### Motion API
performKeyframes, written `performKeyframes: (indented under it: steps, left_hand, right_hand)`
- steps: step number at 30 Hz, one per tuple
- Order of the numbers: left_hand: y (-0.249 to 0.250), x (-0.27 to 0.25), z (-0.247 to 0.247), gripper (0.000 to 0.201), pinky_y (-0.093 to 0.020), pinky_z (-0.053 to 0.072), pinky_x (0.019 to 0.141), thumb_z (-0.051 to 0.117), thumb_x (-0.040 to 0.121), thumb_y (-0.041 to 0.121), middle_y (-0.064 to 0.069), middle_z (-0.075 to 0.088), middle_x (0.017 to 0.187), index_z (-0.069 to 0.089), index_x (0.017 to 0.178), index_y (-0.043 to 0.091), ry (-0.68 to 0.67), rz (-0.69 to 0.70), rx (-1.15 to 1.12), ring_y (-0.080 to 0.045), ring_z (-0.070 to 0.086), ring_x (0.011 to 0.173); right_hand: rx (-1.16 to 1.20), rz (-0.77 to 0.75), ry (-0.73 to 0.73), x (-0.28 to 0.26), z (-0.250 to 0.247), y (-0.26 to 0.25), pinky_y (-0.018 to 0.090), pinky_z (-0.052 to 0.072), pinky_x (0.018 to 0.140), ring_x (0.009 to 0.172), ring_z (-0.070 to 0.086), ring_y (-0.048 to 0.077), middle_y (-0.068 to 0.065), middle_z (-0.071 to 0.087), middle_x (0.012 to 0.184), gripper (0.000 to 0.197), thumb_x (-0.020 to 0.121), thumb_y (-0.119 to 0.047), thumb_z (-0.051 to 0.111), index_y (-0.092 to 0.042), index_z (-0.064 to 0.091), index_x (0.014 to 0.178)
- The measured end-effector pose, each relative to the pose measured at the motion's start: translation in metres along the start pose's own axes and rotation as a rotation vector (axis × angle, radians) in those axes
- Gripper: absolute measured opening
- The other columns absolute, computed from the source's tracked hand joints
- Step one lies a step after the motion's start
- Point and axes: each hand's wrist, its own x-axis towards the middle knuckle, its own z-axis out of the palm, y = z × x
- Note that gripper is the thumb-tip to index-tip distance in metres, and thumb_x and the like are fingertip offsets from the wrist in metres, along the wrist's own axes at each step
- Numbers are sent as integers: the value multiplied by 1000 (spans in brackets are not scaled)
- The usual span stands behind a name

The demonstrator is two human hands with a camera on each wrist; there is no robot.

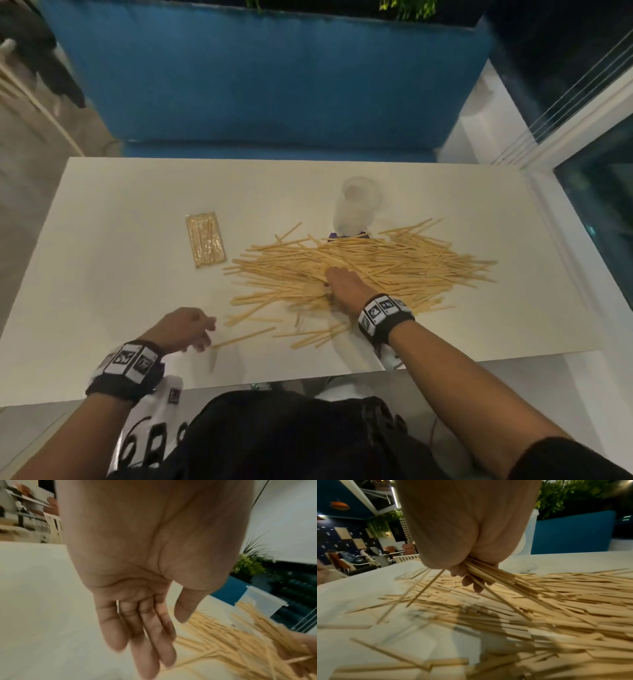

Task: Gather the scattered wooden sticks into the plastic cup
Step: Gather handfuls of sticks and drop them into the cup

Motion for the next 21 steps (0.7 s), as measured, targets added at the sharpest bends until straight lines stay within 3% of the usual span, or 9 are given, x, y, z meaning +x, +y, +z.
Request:
performKeyframes:
  steps: [2,5,9,12,15,18,21]
  left_hand:
    - [26,10,4,22,-29,47,62,54,103,31,0,79,84,69,100,15,86,108,-105,-19,76,78]
    - [68,23,17,19,-30,50,64,55,103,29,-3,77,96,67,106,15,168,217,-294,-24,74,88]
    - [118,38,37,34,-46,57,86,46,106,41,-7,68,120,60,124,16,253,240,-512,-24,67,106]
    - [150,45,47,57,-52,53,96,39,103,60,-9,58,130,49,138,16,160,162,-828,-31,59,120]
    - [168,52,59,67,-60,52,96,50,95,67,-17,60,125,48,132,11,-10,32,-1121,-40,61,118]
    - [174,58,69,55,-64,50,98,59,98,49,-26,66,118,53,122,0,-209,12,-1310,-44,65,116]
    - [178,57,72,23,-48,57,94,53,100,11,-29,70,117,60,109,-8,-218,51,-1356,-38,67,107]
  right_hand:
    - [62,35,-9,2,-7,-2,44,46,93,112,51,31,11,54,127,41,94,-2,57,-11,42,132]
    - [72,3,-19,4,-19,-3,43,49,78,93,54,28,9,56,109,32,96,0,47,-9,41,126]
    - [7,-56,-4,5,-35,0,49,54,72,77,55,27,4,53,86,16,96,-5,39,-11,40,111]
    - [-27,-100,-5,5,-46,4,50,54,69,74,58,31,6,56,82,18,100,-14,35,-8,42,115]
    - [-33,-109,-13,7,-55,3,51,55,69,74,60,30,7,59,83,24,100,-16,37,-6,44,120]
    - [-27,-84,-17,10,-58,1,46,55,68,73,60,27,6,61,83,30,96,-15,39,-6,45,124]
    - [-14,-60,-14,13,-58,1,43,53,64,73,61,28,6,61,83,27,94,-15,42,-6,47,119]
